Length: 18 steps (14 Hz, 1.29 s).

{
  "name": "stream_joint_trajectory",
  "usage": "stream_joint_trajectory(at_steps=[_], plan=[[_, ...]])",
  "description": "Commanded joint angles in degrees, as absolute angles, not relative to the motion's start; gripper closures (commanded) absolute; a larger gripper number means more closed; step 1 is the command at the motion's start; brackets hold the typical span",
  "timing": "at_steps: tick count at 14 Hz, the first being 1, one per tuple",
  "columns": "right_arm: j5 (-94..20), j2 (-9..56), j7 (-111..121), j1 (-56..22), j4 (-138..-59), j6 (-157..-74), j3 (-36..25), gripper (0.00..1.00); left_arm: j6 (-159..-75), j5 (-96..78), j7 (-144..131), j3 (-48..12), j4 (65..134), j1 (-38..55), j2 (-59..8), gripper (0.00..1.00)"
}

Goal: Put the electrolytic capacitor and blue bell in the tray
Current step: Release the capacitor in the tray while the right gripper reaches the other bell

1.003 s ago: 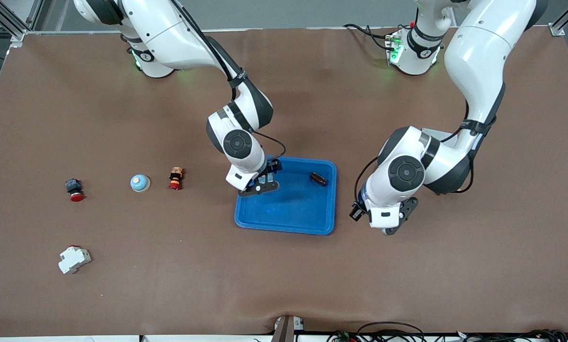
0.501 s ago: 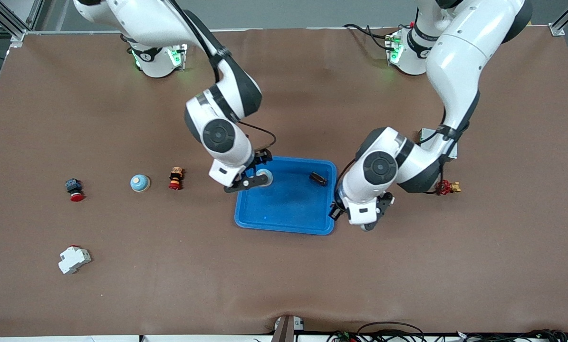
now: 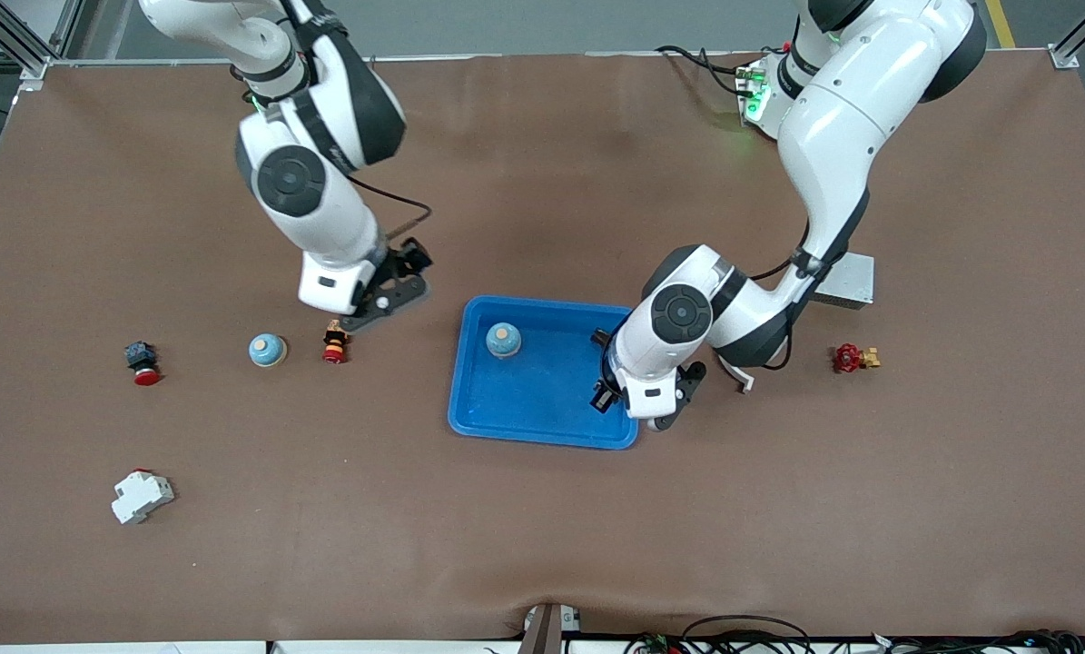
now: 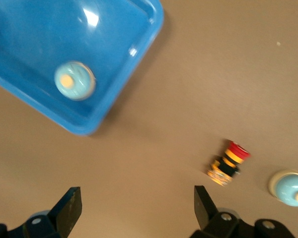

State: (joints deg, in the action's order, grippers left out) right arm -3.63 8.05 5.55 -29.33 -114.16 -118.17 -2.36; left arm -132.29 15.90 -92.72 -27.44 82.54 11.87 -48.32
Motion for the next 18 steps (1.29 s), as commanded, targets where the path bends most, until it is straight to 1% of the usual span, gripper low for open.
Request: stream_joint_trajectory(at_steps=[1,4,5,6,7,8,10,12,13,16,18], plan=[[-2.64,-0.42,14.03,-24.28,-125.4,-121.73,-1.58,0.0,-134.99,15.38,-93.16,-26.98,81.12,12.74,-50.53,1.0],[-2.55,-2.28,24.75,-16.9,-129.37,-121.73,-1.58,0.0,-135.0,15.47,-92.47,-26.89,81.3,13.1,-51.24,1.0],[-2.64,-2.11,28.87,-13.92,-129.55,-121.82,-1.58,0.0,-135.0,15.47,-92.55,-26.89,81.3,13.01,-51.33,0.68],[-2.64,-1.76,33.53,-10.84,-129.64,-123.03,-1.58,0.0,-135.0,15.9,-92.29,-26.89,81.3,13.01,-51.24,0.22],[-2.64,-0.89,38.71,-7.85,-129.99,-125.4,-1.58,0.0,-135.0,16.08,-92.2,-26.89,81.3,13.01,-50.98,0.0],[-2.64,0.95,43.37,-5.56,-129.99,-128.03,-1.58,0.0,-134.83,16.08,-92.2,-26.89,81.3,12.92,-50.54,0.0],[-2.46,5.6,47.62,-3.52,-129.64,-132.17,-1.67,0.0,-133.43,16.26,-92.2,-26.98,81.3,11.87,-48.61,0.0],[-0.89,9.39,48.08,-2.38,-129.46,-136.12,-1.58,0.0,-129.05,16.09,-90.72,-26.98,81.12,10.99,-45.72,0.0],[-0.27,10.97,48.08,-2.37,-129.11,-137.27,-1.58,0.0,-126.33,16.08,-87.92,-27.59,81.12,8.9,-44.66,0.0],[-0.09,15.02,48.25,-2.37,-128.76,-141.57,-1.58,0.0,-120.52,15.47,-77.46,-27.51,81.12,5.46,-38.61,0.0],[-0.09,17.04,48.52,-2.37,-128.76,-142.73,-1.58,0.0,-116.74,15.38,-70.88,-27.69,81.12,2.12,-35.09,0.0]])
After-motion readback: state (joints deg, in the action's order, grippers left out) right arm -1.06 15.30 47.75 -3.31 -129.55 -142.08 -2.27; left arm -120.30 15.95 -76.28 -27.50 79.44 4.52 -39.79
